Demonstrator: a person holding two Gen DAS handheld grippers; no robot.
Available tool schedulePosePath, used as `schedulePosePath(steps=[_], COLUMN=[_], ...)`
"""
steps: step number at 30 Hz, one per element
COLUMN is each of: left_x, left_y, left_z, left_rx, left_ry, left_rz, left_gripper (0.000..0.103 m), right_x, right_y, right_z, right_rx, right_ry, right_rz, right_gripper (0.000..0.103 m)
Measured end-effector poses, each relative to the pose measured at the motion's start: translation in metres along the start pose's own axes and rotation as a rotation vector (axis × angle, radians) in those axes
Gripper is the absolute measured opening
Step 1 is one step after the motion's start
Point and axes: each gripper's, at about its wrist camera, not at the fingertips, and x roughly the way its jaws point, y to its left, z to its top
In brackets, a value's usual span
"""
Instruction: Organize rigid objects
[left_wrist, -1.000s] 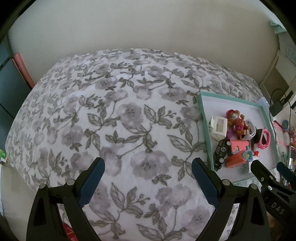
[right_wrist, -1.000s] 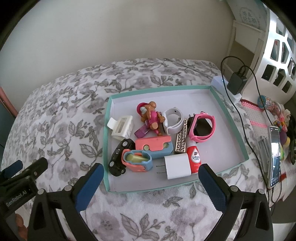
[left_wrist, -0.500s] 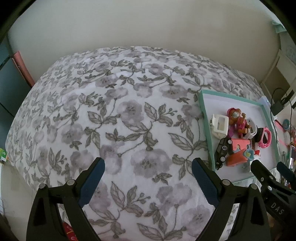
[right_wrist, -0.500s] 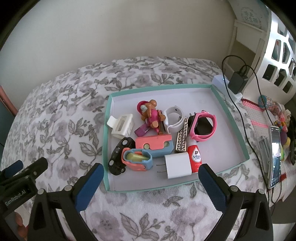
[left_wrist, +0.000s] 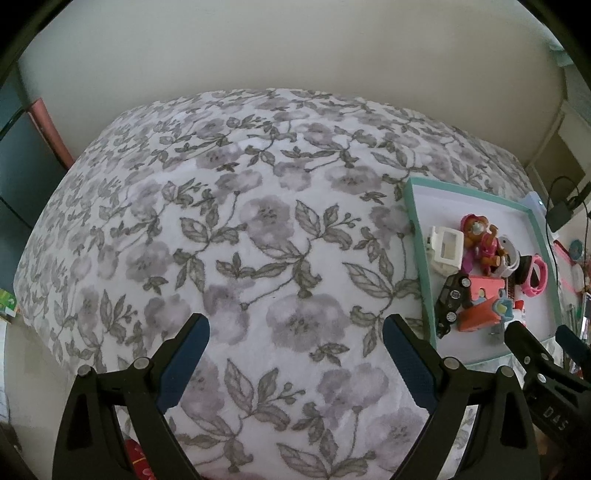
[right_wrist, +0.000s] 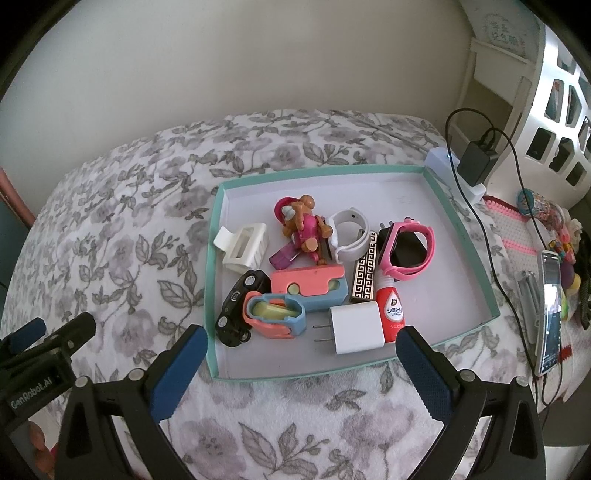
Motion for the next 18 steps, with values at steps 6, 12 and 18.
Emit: schedulePosePath(steps=[6,12,18], left_x=[0.0007,0.0021,0.0008], left_y=[0.0014,0.0017,-0.0014], left_z=[-0.0006,-0.0011,-0.0015], left_rx=[-0.014,-0.023,-0.009], left_ry=[0.004,0.016,0.005], left_rz=[0.014,0.022,0.016], left_gripper=[0.095,0.095,0.095], right_x=[0.0005,0.0005,0.0014], right_y=[0.0002,0.0006,0.0010], right_z=[-0.0003,-0.0002,-0.0013], right_rx=[-0.001,-0.001,-0.007], right_ry=[0.001,0.001,0.004], right_rz=[0.000,0.000,0.000], right_gripper=[0.103,0.103,0.103])
